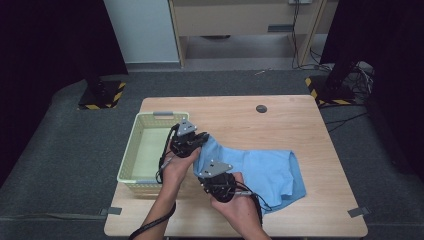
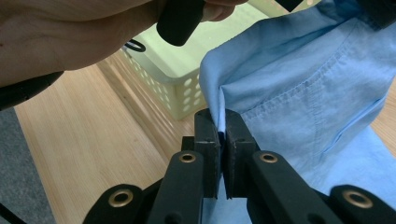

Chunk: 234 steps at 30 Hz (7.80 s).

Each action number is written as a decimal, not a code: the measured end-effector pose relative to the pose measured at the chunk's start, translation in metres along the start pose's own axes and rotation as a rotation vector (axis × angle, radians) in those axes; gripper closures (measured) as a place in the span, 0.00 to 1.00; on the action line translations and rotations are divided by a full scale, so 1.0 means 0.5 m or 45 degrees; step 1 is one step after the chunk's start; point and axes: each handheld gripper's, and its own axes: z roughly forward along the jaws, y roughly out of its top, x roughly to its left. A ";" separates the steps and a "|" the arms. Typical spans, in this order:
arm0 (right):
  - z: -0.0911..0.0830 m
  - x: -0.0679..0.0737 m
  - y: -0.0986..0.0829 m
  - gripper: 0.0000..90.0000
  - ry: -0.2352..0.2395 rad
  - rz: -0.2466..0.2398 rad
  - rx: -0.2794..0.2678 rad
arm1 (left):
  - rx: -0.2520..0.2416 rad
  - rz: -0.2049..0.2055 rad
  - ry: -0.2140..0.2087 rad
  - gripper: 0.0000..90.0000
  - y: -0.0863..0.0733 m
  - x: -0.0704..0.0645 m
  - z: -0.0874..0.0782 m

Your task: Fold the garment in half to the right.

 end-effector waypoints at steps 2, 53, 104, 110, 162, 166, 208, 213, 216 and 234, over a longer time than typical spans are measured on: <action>0.003 0.002 0.005 0.96 0.006 0.002 0.001 | -0.002 -0.016 -0.002 0.93 -0.002 0.007 -0.004; -0.117 -0.144 -0.064 0.97 0.092 0.196 -0.097 | 0.135 0.231 -0.013 0.94 0.138 -0.131 0.081; -0.221 -0.282 -0.208 0.97 0.006 0.333 0.013 | 0.118 0.297 -0.302 0.93 0.120 -0.234 0.293; -0.203 -0.295 -0.244 0.97 -0.024 0.357 0.043 | 0.144 0.297 -0.312 0.93 0.101 -0.237 0.326; -0.180 -0.288 -0.364 0.89 -0.210 0.435 0.081 | 0.277 0.143 -0.114 0.21 -0.155 -0.198 0.116; -0.181 -0.290 -0.367 0.86 -0.217 0.457 0.078 | 0.270 0.141 -0.108 0.21 -0.153 -0.194 0.113; -0.274 -0.345 -0.407 0.64 -0.298 0.672 -0.048 | 0.272 0.046 -0.117 0.20 -0.162 -0.175 0.102; -0.272 -0.343 -0.400 0.58 -0.313 0.636 -0.073 | 0.274 0.029 -0.128 0.19 -0.164 -0.176 0.101; -0.278 -0.344 -0.393 0.54 -0.307 0.626 -0.105 | 0.275 0.026 -0.131 0.19 -0.164 -0.176 0.101; -0.249 -0.326 -0.352 0.15 -0.244 0.440 -0.080 | 0.308 -0.017 -0.137 0.12 -0.165 -0.181 0.104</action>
